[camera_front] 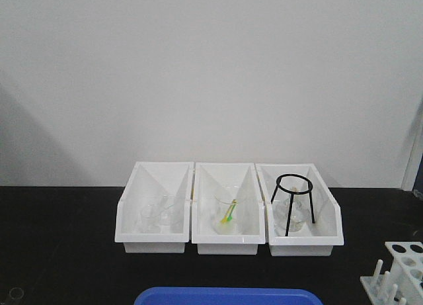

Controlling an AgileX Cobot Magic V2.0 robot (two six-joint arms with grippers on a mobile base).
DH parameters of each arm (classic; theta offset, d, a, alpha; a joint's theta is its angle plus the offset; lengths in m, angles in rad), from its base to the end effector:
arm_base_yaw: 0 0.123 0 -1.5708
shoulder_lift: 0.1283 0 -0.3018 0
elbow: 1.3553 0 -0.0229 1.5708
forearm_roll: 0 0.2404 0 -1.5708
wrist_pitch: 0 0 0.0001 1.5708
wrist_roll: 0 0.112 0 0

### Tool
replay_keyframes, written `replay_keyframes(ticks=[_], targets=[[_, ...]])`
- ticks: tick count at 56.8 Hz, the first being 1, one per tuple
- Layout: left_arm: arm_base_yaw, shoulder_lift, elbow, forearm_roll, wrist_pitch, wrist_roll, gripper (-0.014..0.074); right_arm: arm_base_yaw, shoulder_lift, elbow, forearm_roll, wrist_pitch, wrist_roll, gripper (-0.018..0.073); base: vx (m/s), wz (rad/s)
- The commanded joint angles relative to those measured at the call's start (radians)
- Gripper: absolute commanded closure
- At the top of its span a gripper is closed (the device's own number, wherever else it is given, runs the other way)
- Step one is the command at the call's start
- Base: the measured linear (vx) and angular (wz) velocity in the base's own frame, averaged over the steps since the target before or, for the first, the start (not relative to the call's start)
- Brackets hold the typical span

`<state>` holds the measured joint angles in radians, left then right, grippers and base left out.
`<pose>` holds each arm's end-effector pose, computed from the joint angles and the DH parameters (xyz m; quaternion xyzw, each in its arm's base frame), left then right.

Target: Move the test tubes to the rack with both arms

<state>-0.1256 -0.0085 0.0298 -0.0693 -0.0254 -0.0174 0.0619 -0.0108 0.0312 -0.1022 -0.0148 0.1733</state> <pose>0.0499 -0.0061 0.2079 0.0125 0.6740 -0.0777 0.7345 0.0501 0.0033 0.2063 0.0026 0.6777 0.0494 0.7337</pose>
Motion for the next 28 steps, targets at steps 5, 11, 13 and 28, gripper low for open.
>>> replay_keyframes(ticks=[5,11,13,28], targets=[[0.002,0.001,-0.152,0.014,-0.101,-0.08,0.0614,-0.005,0.003,-0.149,-0.037,-0.1,-0.008,0.0566,0.0,0.0],[0.002,0.095,-0.338,0.062,-0.062,-0.029,0.0614,-0.005,0.078,-0.336,-0.068,-0.044,-0.008,0.0566,0.0,0.0],[0.002,0.134,-0.392,0.069,-0.061,-0.016,0.0614,-0.005,0.121,-0.402,-0.085,-0.034,-0.009,0.0566,0.0,0.0],[0.002,0.55,-0.772,0.077,-0.029,0.008,0.0614,-0.005,0.47,-0.758,-0.173,-0.038,-0.01,0.0566,0.0,0.0]])
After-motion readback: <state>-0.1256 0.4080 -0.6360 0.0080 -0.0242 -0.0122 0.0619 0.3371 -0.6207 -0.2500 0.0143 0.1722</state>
